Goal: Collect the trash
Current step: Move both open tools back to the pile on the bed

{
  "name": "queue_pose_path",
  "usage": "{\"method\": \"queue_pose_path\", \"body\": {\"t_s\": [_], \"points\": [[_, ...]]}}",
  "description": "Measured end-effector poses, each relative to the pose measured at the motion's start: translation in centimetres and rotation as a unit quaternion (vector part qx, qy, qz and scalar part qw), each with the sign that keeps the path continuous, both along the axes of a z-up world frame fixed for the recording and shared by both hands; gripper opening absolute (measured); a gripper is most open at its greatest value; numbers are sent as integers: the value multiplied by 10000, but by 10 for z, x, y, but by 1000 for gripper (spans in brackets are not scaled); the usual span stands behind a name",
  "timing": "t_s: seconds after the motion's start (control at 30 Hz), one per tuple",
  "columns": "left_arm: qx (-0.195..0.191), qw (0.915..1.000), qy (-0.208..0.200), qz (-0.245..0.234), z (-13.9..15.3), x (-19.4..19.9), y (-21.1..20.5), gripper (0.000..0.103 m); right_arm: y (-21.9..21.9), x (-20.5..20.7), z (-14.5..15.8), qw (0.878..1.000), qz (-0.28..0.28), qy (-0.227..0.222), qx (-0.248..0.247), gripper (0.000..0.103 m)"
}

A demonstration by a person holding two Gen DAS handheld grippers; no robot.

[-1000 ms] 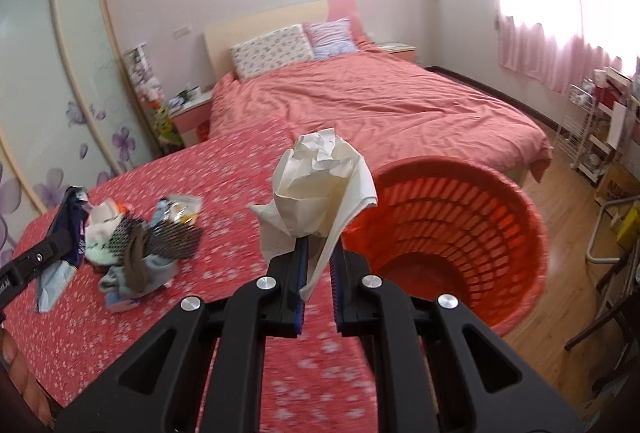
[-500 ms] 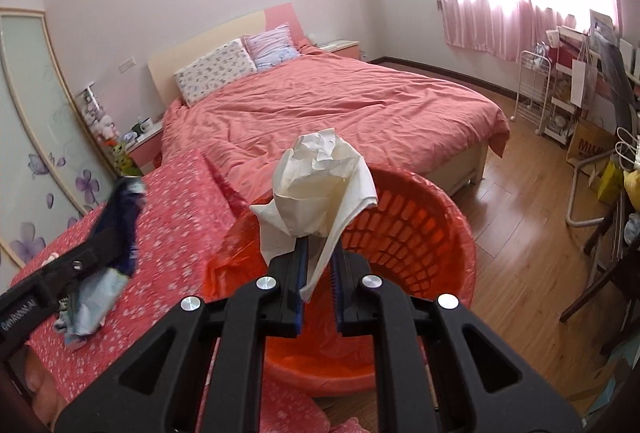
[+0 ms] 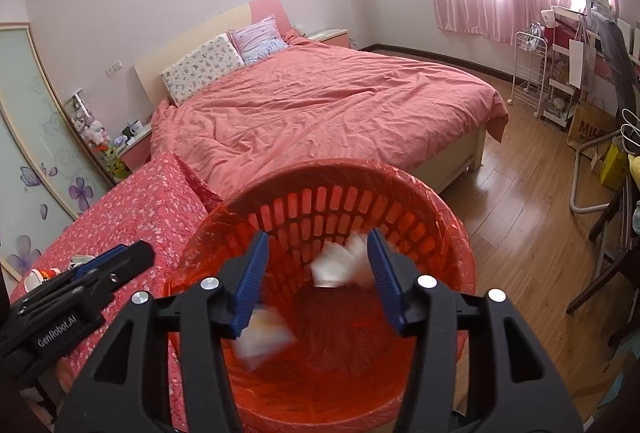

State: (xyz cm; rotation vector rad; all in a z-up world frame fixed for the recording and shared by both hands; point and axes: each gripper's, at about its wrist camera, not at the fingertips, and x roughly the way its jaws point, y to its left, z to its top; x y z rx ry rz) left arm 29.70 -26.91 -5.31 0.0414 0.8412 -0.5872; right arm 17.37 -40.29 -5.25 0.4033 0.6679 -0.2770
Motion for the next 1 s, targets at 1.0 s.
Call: {"method": "queue_pose_path", "body": {"t_s": [1.0], "points": [[646,9522,-542,2935,11,-62,351,65,269,40,26,9602,2780,111,-232,44]]}}
